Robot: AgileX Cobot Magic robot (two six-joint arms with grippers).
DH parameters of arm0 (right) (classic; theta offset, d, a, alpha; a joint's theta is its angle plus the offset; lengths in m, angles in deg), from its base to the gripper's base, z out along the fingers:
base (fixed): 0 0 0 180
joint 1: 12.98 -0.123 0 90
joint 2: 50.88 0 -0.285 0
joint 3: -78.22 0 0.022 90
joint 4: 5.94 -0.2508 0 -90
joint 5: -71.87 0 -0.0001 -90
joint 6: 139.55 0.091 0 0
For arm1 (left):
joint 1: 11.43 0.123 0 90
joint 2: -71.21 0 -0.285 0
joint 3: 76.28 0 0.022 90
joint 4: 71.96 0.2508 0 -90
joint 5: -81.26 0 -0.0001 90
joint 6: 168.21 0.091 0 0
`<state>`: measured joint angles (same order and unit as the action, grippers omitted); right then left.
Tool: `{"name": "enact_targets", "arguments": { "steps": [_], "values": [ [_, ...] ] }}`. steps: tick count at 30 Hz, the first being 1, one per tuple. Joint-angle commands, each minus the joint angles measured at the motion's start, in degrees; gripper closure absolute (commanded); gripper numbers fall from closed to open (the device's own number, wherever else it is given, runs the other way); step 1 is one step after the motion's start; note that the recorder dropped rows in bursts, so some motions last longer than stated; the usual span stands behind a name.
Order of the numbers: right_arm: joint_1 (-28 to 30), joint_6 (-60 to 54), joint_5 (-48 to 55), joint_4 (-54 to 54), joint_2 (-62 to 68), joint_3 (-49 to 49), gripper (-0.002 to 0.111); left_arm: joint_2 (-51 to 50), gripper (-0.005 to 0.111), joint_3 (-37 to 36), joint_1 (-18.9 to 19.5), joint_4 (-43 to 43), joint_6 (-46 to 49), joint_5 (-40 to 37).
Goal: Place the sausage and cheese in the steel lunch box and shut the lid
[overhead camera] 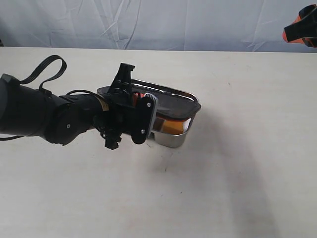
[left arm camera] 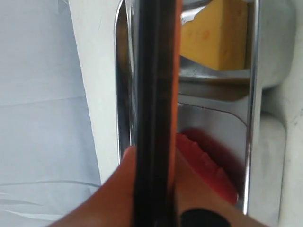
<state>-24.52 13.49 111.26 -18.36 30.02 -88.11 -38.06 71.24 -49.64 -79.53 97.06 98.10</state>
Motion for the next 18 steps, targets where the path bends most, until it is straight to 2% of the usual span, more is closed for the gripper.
{"name": "enact_targets", "arguments": {
  "steps": [1, 6, 17, 18],
  "values": [
    [0.23, 0.14, -0.75, -1.13, -0.27, -0.19, 0.058, -3.12, 0.107, -0.99, -0.27, -0.73, -0.83, -5.62],
    [0.23, 0.14, -0.62, -1.11, -0.27, -0.19, 0.058, -3.35, 0.107, -0.99, -0.27, -2.41, -0.83, -6.09],
    [0.23, 0.14, -0.62, -2.53, -0.27, -0.19, 0.058, -3.35, 0.107, -0.99, -0.27, -11.06, -4.4, -16.09],
    [0.23, 0.14, -0.49, -2.83, -0.27, -0.19, 0.058, -3.35, 0.104, -0.99, -0.27, -12.08, -4.4, -18.01]
  ]
}}
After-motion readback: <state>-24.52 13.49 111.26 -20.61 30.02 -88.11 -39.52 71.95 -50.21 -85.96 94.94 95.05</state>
